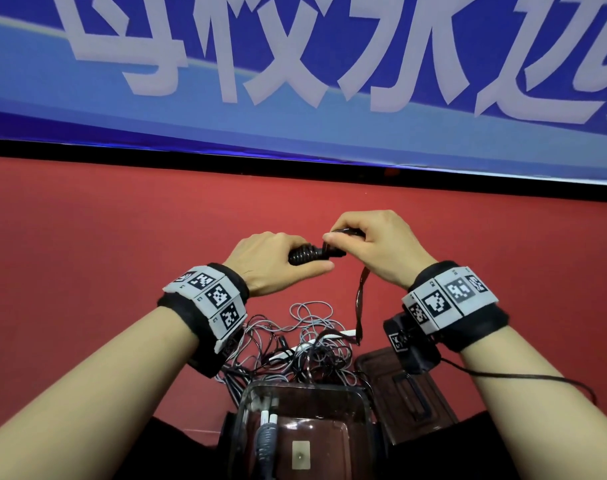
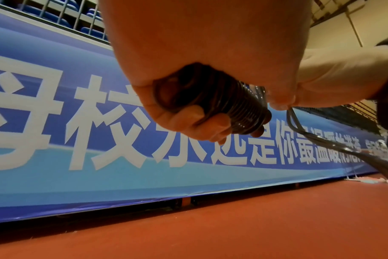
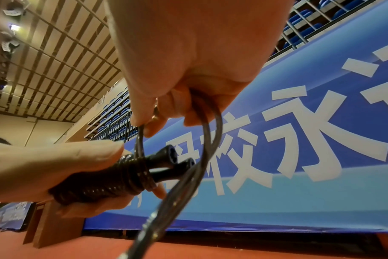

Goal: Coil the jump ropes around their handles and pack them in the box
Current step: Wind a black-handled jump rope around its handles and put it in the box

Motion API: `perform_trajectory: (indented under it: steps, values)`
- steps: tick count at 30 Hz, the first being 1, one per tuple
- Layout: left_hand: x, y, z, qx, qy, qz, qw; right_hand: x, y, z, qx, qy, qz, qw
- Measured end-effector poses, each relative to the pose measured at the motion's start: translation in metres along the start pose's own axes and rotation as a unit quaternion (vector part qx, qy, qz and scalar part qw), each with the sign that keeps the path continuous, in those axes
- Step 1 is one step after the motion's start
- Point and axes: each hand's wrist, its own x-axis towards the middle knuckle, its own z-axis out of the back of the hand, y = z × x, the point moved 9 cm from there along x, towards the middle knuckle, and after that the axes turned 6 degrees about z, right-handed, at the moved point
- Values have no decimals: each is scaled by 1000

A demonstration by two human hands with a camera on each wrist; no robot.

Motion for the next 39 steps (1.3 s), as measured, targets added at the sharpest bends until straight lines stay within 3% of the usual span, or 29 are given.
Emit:
perform_trajectory:
  steps: [3, 7, 9, 12, 17, 22, 26, 29, 34, 39]
  values:
    - [-4, -8, -6, 45, 23, -12, 999, -1, 0, -9, 10, 26, 4, 1000]
    - [-6, -7, -11, 29, 62, 0, 998, -3, -1, -11, 34, 30, 5, 999]
    - [-6, -6, -8, 20, 34, 17, 999, -2, 1, -13, 51, 33, 6, 998]
    - [-7, -7, 3, 17, -69, 33, 997, -1, 5, -11, 74, 22, 2, 997]
    - [-8, -19, 16, -6, -131, -34, 991, -1, -14, -2, 193, -10, -54, 980]
    - [-8, -22, 21, -180, -73, -59, 979, -5, -36, -7, 315, -28, -114, 942]
    - [-6, -27, 12, -372, 6, -55, 926, -11, -33, -38, 411, 4, -170, 895]
    - [-4, -25, 17, -413, -15, -46, 909, -14, -29, -61, 432, -1, -226, 873]
    - [0, -8, 22, -431, -54, 4, 901, -11, -20, -64, 393, 5, -233, 889]
    - [2, 4, 14, -388, -66, 28, 919, -11, -17, -64, 290, 34, -193, 937]
